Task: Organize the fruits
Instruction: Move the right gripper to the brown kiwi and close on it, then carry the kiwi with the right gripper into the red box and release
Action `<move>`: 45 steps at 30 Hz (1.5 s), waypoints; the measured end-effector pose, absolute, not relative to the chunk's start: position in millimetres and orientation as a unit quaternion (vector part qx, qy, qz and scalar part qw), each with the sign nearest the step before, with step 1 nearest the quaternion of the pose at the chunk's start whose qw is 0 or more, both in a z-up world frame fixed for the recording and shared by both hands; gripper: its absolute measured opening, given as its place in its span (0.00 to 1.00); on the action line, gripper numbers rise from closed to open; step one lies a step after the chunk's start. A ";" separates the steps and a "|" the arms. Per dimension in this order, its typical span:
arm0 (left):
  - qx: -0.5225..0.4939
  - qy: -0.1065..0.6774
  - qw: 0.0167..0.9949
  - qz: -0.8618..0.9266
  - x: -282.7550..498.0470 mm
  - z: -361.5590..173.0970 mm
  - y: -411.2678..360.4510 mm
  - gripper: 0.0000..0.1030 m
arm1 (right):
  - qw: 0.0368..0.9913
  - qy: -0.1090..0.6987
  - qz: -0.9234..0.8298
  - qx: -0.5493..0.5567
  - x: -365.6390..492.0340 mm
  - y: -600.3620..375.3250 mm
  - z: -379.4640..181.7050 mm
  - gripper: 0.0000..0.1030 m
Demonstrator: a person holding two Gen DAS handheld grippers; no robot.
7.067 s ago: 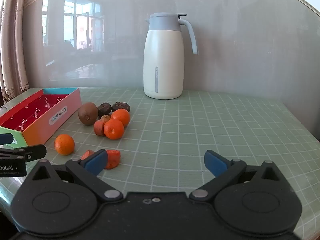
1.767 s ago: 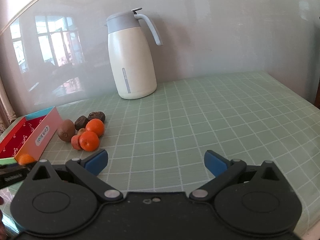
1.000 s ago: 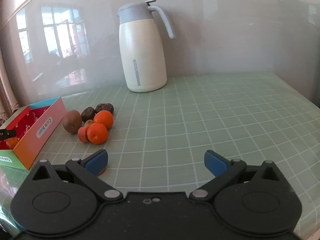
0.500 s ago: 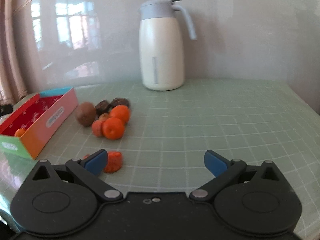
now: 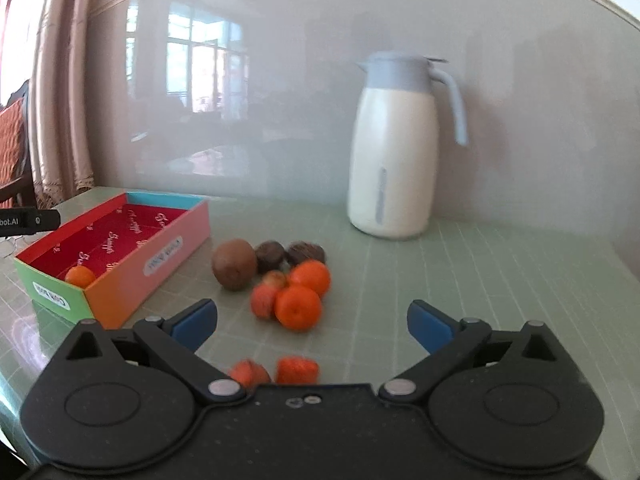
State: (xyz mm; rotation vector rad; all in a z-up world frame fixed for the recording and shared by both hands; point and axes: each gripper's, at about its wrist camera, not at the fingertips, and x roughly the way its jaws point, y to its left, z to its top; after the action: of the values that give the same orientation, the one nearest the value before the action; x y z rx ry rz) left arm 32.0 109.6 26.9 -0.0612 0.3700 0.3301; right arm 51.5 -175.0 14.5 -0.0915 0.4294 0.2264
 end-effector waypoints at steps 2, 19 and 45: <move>-0.022 0.183 0.966 0.180 33.2 25.3 113.6 1.00 | 0.968 0.210 0.123 -0.053 57.8 -164.2 16.0 0.99; -0.052 0.203 0.947 0.244 30.6 8.6 194.0 1.00 | 0.957 0.242 0.146 -0.067 139.4 -98.8 15.5 0.83; -0.054 0.217 0.944 0.243 32.3 3.2 197.7 1.00 | 0.922 0.341 0.170 -0.069 191.2 -70.4 -12.1 0.43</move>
State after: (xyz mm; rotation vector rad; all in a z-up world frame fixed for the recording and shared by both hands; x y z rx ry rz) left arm 32.3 197.7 3.2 -0.1102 0.4432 0.4952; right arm 191.2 -70.4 -12.1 -0.1414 0.6996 0.3482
